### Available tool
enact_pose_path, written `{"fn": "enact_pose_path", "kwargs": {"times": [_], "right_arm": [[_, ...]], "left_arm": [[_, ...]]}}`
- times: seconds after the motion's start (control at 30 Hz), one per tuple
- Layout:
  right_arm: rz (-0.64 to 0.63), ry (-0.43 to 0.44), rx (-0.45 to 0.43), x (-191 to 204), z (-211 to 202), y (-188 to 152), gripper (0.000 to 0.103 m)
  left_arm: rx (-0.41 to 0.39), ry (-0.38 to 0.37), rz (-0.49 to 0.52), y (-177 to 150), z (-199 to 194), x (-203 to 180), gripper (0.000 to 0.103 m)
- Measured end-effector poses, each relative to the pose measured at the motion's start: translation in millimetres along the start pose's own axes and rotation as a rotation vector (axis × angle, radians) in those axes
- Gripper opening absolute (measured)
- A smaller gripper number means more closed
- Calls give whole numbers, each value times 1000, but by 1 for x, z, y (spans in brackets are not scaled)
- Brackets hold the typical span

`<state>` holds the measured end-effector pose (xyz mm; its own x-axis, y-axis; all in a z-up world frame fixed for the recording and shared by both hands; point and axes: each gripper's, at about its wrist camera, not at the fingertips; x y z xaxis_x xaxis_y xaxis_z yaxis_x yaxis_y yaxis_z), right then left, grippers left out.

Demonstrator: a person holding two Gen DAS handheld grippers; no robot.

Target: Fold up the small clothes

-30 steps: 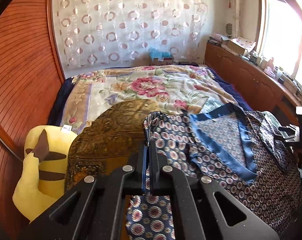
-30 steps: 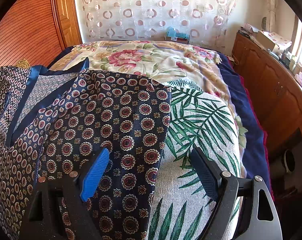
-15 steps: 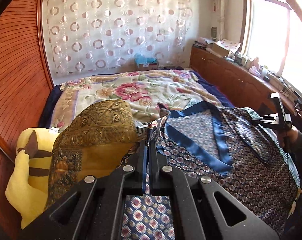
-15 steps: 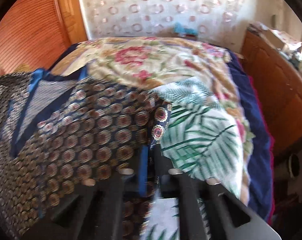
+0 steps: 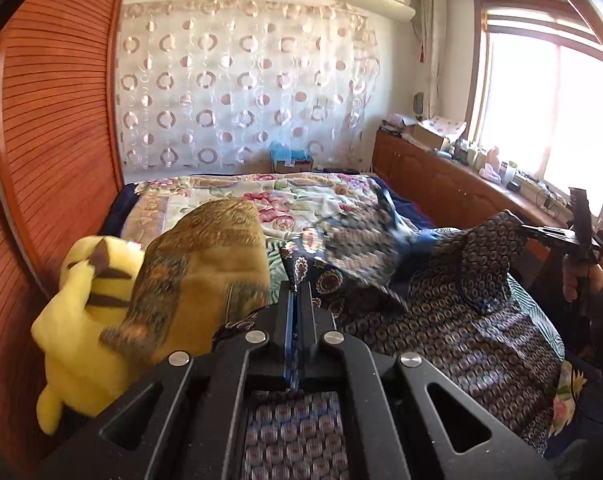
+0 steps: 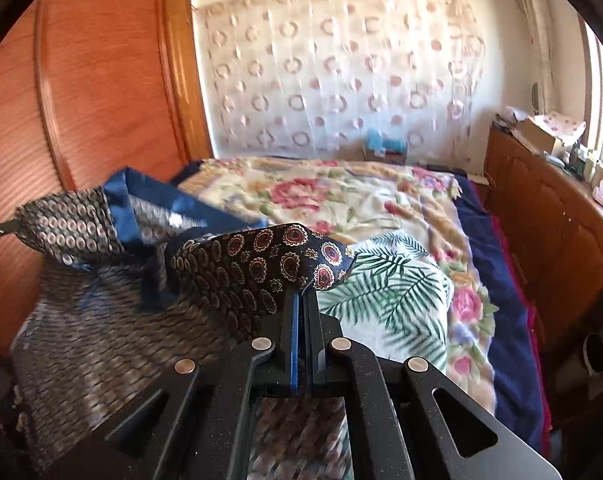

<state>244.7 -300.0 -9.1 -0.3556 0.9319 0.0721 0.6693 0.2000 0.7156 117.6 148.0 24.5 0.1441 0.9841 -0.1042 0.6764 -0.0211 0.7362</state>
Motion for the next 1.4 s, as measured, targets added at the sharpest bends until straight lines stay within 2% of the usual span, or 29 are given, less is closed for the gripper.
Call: {"fn": "enact_pose_path", "kwargs": {"times": [0.17, 0.33, 0.43, 0.5, 0.67, 0.8, 0.93, 1.07, 1.1, 1.13, 1.17, 1.2, 1.23, 1.27, 1.33, 1.4], "right_arm": [[0, 22, -12, 13, -50, -54, 1], [33, 53, 11, 24, -96, -124, 1], [66, 71, 55, 22, -115, -162, 1], [78, 61, 95, 21, -120, -186, 1], [119, 42, 174, 18, -120, -215, 2], [117, 11, 202, 13, -115, -219, 2], [95, -26, 185, 26, -112, -209, 2], [103, -31, 177, 35, -116, -211, 2], [100, -34, 179, 37, -116, -212, 2], [97, -36, 180, 37, -106, -208, 2], [95, -39, 180, 38, -108, -208, 2], [93, -42, 178, 39, -110, -209, 2], [91, -44, 174, 40, -111, -208, 2], [89, -45, 170, 39, -109, -206, 2], [91, -53, 151, 40, -118, -204, 4], [88, -54, 131, 39, -124, -201, 4]], "left_arm": [[-14, 17, -50, -49, -32, 7, 2], [-4, 40, -141, -107, -56, 19, 2], [17, 18, -233, -140, -58, 29, 2], [37, 44, -256, -154, -54, 32, 2], [73, 72, -254, -160, -45, 32, 2], [86, 112, -205, -161, -46, 27, 3], [76, 102, -169, -158, -53, 21, 3], [43, 144, -127, -150, -64, 13, 3], [38, 141, -124, -148, -66, 12, 8], [32, 134, -121, -147, -67, 12, 23], [23, 126, -118, -145, -68, 11, 30], [17, 118, -113, -144, -68, 10, 41], [17, 111, -110, -141, -68, 9, 48], [22, 104, -106, -140, -66, 7, 51], [32, 99, -106, -139, -60, 5, 73], [39, 104, -101, -138, -52, 4, 79]]}}
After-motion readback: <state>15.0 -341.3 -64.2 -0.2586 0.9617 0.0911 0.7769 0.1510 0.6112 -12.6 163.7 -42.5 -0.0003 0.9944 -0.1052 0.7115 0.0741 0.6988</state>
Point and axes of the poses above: each gripper's, at about its wrist camera, not at the fingertips, and z roughly the way its jaws point, x to its left, y to its top, and after that the axes turned 11 degrees about x, right-handed
